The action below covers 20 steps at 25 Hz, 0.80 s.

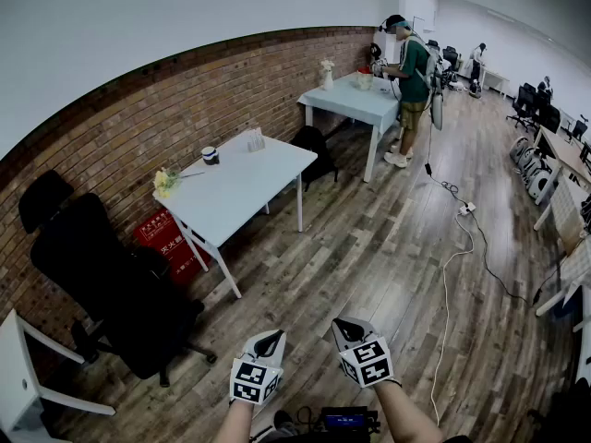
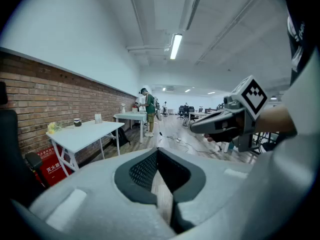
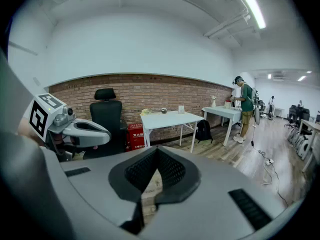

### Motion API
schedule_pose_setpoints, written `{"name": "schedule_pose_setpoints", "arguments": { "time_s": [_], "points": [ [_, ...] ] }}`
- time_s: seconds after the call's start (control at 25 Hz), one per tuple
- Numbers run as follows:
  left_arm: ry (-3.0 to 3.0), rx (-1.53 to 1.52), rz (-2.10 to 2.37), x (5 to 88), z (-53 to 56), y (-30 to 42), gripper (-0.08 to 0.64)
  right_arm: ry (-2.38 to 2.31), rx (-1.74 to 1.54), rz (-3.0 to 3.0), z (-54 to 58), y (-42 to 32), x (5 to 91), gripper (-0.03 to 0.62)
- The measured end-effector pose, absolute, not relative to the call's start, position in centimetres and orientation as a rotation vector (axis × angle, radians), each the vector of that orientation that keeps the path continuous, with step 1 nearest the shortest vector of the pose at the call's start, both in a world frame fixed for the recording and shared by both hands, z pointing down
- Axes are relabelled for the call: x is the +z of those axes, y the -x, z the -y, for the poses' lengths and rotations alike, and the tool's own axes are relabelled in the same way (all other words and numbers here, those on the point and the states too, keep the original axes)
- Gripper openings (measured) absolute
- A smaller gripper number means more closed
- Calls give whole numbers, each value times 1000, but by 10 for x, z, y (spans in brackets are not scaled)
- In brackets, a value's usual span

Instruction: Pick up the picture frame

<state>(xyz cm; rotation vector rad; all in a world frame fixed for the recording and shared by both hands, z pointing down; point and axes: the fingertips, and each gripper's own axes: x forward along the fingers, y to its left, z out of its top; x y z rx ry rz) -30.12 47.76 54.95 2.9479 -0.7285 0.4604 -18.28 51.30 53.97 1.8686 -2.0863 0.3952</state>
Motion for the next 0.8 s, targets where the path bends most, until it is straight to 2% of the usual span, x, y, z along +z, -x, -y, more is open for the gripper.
{"name": "schedule_pose_setpoints", "arguments": {
  "time_s": [0.8],
  "points": [
    [-3011, 432, 692, 538, -476, 285, 12, -1898, 424, 2136, -511, 181, 538, 8]
  ]
}}
